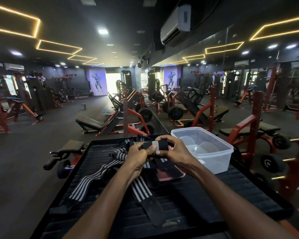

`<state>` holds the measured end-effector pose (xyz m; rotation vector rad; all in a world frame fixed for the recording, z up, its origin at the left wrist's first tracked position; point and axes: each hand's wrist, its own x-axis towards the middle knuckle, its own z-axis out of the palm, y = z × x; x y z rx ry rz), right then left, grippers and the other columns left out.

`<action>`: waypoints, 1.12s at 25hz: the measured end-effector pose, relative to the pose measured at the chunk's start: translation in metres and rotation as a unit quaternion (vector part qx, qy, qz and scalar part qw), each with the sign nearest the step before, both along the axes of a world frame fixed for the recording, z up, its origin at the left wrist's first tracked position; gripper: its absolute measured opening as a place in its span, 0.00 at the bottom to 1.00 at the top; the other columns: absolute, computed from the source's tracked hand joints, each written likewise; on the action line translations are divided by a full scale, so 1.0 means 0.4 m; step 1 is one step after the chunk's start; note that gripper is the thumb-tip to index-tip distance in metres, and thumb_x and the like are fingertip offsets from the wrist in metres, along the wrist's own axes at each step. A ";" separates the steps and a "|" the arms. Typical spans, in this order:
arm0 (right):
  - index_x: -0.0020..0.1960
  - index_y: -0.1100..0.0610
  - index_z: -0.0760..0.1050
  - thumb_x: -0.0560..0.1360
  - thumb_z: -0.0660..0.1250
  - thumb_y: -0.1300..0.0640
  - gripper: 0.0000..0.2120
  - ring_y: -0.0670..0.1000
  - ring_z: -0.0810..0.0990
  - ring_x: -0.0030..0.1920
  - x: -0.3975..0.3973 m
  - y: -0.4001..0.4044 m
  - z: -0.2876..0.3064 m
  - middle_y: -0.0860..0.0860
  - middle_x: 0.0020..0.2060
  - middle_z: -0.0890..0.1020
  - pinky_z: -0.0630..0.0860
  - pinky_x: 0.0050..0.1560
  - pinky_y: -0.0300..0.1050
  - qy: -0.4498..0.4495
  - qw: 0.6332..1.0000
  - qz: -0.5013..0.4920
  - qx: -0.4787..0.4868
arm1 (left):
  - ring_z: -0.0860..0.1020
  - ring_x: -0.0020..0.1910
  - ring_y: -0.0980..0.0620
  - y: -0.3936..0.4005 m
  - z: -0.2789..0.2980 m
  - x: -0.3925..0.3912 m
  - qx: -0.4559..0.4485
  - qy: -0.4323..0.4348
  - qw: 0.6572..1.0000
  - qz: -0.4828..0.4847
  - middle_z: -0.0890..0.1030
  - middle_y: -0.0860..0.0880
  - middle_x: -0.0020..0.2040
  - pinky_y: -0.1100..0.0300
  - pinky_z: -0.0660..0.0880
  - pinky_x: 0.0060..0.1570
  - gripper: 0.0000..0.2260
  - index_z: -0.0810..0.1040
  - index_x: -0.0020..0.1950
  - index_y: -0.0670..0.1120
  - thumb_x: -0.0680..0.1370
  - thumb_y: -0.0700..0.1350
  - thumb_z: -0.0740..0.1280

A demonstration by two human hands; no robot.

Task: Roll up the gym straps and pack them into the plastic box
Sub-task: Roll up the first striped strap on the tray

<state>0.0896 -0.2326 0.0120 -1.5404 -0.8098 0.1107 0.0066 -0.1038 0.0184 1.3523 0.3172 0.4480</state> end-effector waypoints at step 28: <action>0.43 0.54 0.81 0.65 0.78 0.58 0.09 0.48 0.80 0.39 0.014 -0.222 -0.057 0.50 0.37 0.83 0.78 0.41 0.44 -0.015 0.937 -0.076 -0.341 | 0.81 0.47 0.51 -0.101 -0.102 0.094 0.311 0.080 0.922 -0.215 0.83 0.47 0.48 0.55 0.81 0.52 0.19 0.81 0.57 0.47 0.69 0.36 0.76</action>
